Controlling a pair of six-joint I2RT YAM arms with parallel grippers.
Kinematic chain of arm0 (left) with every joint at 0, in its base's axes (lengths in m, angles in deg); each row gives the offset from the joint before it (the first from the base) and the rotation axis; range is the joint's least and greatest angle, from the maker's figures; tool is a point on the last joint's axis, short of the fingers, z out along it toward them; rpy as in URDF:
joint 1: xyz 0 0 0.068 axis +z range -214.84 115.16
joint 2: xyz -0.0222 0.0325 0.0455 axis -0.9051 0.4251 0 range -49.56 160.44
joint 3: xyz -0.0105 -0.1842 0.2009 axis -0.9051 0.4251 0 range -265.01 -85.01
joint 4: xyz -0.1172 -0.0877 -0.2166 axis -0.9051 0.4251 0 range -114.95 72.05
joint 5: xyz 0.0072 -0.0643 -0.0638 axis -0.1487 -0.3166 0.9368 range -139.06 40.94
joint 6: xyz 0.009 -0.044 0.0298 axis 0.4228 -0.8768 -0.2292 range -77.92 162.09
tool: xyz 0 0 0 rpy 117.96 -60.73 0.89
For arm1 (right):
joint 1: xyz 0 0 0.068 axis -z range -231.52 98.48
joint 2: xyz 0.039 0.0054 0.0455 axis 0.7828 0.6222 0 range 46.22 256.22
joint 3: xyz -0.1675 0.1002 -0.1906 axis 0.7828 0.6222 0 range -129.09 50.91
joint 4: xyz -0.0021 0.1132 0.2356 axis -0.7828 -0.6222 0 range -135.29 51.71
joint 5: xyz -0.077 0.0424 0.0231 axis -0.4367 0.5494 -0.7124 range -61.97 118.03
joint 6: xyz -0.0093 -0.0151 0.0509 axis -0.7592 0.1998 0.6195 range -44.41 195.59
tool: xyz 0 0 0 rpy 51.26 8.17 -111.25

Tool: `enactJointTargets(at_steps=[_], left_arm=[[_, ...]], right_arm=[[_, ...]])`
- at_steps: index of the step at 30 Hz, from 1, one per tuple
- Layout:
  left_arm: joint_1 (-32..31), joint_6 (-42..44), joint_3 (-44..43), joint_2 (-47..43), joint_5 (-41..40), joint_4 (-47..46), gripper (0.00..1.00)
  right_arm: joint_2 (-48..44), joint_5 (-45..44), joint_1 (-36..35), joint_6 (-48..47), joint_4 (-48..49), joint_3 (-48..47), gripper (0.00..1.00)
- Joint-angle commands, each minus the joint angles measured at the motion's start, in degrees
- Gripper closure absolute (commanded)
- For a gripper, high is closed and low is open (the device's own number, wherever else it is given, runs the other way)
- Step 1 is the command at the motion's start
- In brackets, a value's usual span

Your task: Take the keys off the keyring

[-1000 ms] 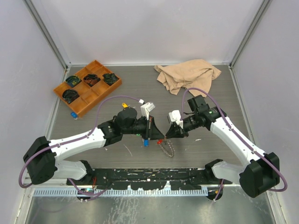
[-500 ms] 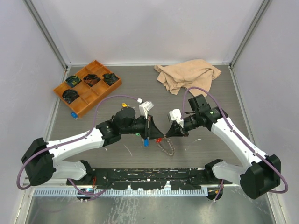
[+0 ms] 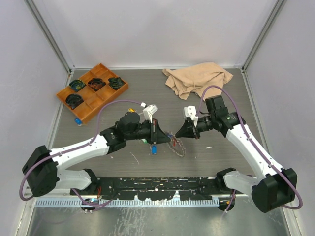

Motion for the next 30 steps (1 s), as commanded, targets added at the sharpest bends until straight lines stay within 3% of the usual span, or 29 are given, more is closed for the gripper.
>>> enactJointTargets(at_steps=[1,10,17,24,30], left_arm=[[0.5,-0.1,-1.3,3.4,1.2,-1.4,1.00],[1.8,-0.3,-3.1,7.1,-0.2,-0.9,1.00],[4.5,2.4,-1.1,2.9,-4.2,4.3,1.00],[15.9,1.9,5.1,-5.6,-8.5,10.5,1.00],[25.7,1.9,8.8,-7.3,-9.5,13.8,0.98]], right_arm=[[-2.5,1.9,0.5,9.7,10.4,0.3,0.99],[-2.7,0.4,0.6,19.8,19.3,2.9,0.99],[-3.5,-2.8,5.5,27.0,24.5,3.5,0.99],[-5.0,-1.5,10.5,32.3,28.6,4.5,0.99],[-5.8,-2.0,13.6,34.2,29.9,5.0,0.99]])
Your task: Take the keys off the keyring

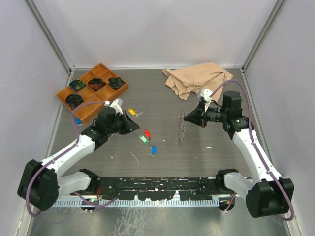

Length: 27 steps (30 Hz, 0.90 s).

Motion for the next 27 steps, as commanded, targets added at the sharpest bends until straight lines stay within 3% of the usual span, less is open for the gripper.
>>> enactJointTargets(at_steps=[1,6,11,20,24,27], left_arm=[[5.1,0.5,2.3,-1.0,-1.9,2.7,0.97],[8.2,1.0,2.9,0.3,-5.3,2.4,0.86],[9.3,1.2,1.6,-1.1,-8.2,5.3,0.58],[9.6,3.0,5.0,-25.7,-6.2,7.1,0.10],[9.6,2.9,9.1,-36.6,-2.7,5.9,0.01],[9.6,2.0,10.2,-42.7,-3.3,7.9,0.02]], right_arm=[[-2.2,0.8,1.8,3.1,5.2,0.1,0.99],[-1.9,-0.4,2.5,3.3,5.6,0.3,0.99],[-0.5,-1.9,2.5,2.9,5.4,-0.8,0.99],[8.4,-4.3,-0.3,3.1,1.0,-9.4,0.99],[12.0,-8.1,-2.4,5.6,1.0,-13.9,0.99],[16.0,-11.6,-4.3,9.1,0.5,-18.8,0.99]])
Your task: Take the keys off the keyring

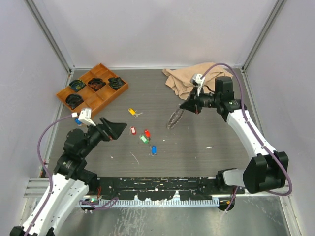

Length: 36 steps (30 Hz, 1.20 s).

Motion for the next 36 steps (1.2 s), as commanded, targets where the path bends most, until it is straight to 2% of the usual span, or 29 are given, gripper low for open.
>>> enactJointTargets(at_steps=[1,5,14,18,25,33,36], left_arm=[[0.4,-0.2,1.8,-6.9,1.2,1.1,0.02],[0.4,-1.3,1.9,-10.1,0.2,1.9,0.02],[0.4,1.6,-3.0,-7.4,-0.5,8.1,0.02],[0.4,2.3,-3.4,-7.3,-1.4,8.8,0.02],[0.4,4.0,-5.2,-6.0,-2.6,10.4,0.02],[0.4,5.0,-7.4,-4.9,-2.5,12.1,0.02],[0.4,4.4,-8.3,-4.7,-1.5,12.0,0.02]], right_arm=[[4.3,-5.7,-3.0,5.8,1.3,-9.6,0.99],[11.4,-14.3,-7.3,10.1,1.2,-17.7,0.99],[27.3,-40.9,-16.8,25.3,4.5,-31.9,0.99],[35.2,-46.1,-19.3,27.9,5.3,-38.9,0.99],[46.1,-49.1,-21.1,28.8,5.5,-52.5,0.97],[54.1,-49.4,-21.3,29.0,9.2,-61.0,0.78],[54.3,-49.0,-21.2,27.3,10.2,-62.4,0.60]])
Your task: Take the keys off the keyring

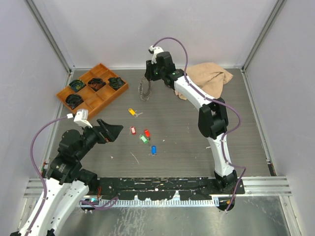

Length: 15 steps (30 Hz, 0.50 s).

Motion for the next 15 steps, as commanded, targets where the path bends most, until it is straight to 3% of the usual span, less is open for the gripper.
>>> enactJointTargets(at_steps=[1,5,11,15], left_arm=[[0.4,0.1,-3.7,0.4,1.1,-1.0,0.02],[0.4,-3.8,-5.4,1.3,5.4,-6.7,0.02],[0.4,-3.4,-10.9,6.0,9.3,-7.0,0.02],[0.4,-2.5,-18.6,10.7,10.7,-3.7,0.02]], right_arm=[[-1.6,0.2,0.3,-1.8,5.3,-4.5,0.56],[-6.8,10.1,2.5,-4.5,3.9,-2.3,0.45],[-20.1,31.3,7.7,-13.9,-4.1,5.2,0.33],[-33.5,28.9,9.0,-24.2,-10.8,13.4,0.07]])
